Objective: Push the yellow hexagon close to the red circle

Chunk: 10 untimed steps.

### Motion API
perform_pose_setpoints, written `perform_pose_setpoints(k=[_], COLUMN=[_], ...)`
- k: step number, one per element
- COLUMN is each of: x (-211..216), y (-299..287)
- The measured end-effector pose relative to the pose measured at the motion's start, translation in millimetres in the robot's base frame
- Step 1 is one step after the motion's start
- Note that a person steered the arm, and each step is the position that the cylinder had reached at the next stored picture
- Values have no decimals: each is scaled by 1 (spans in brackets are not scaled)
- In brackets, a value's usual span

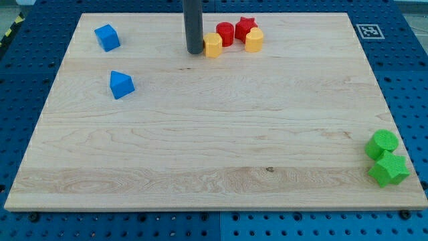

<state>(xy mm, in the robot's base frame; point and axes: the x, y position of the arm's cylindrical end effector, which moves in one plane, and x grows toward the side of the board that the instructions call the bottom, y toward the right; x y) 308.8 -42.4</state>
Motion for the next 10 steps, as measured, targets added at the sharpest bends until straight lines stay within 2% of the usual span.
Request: perform_pose_setpoints(k=[2,4,5,10], x=[-1,-45,-14,5], y=[-8,-12,-10,27])
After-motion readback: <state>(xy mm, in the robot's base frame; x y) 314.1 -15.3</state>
